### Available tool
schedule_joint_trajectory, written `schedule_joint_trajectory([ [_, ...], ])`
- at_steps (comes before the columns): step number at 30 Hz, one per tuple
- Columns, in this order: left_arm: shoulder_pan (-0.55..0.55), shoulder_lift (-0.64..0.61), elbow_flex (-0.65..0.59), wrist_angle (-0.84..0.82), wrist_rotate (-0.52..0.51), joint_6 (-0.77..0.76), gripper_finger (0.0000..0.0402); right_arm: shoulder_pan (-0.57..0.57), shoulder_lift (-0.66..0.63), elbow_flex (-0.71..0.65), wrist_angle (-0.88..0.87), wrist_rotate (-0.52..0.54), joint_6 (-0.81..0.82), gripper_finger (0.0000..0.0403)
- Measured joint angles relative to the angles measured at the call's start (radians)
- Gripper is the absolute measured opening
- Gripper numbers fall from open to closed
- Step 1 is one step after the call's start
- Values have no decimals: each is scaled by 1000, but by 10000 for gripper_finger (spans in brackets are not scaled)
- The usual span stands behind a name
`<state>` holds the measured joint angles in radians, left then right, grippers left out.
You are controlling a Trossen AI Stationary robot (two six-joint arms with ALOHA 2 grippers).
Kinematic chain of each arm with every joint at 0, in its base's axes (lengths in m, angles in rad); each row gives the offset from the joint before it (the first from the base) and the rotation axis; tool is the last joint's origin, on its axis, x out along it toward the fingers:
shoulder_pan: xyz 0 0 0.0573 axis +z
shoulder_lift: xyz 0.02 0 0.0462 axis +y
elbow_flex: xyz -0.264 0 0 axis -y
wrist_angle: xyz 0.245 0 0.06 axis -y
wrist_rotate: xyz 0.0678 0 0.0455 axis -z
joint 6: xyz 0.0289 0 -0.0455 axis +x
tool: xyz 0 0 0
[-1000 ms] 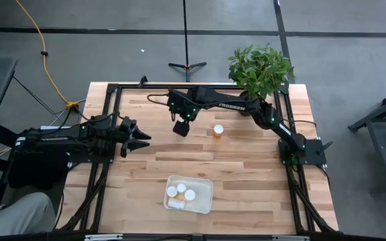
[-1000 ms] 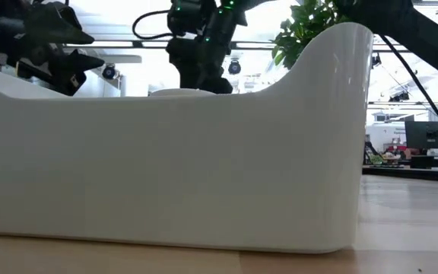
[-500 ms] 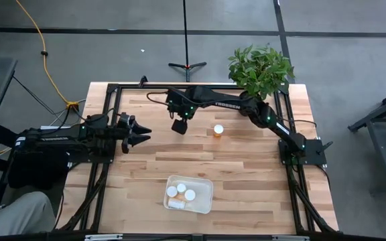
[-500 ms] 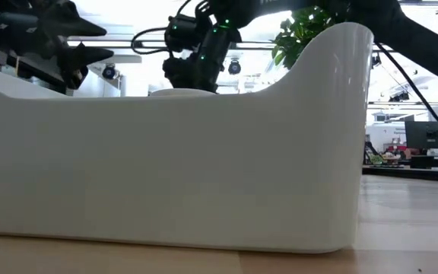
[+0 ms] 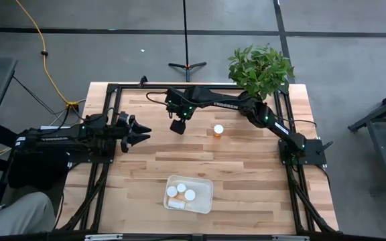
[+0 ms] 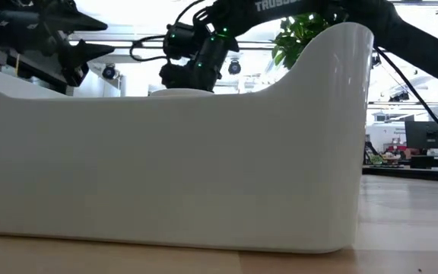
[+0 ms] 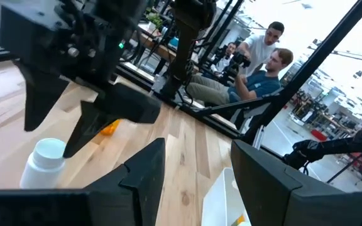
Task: Pick and place pill bottles into a basket
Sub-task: Put the white pill bottle into the white bin
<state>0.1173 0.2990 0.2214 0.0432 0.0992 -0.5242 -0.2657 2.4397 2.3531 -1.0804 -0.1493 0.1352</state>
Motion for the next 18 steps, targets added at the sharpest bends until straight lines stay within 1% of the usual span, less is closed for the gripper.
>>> schedule_joint_trajectory([
  [9,0,0,0,-14,0,4,216,12,29,0,3,2,63,273],
  [15,0,0,0,-47,0,73,216,21,59,0,1,-1,95,273],
  [18,0,0,0,-48,-2,78,216,23,76,0,1,-5,101,273],
])
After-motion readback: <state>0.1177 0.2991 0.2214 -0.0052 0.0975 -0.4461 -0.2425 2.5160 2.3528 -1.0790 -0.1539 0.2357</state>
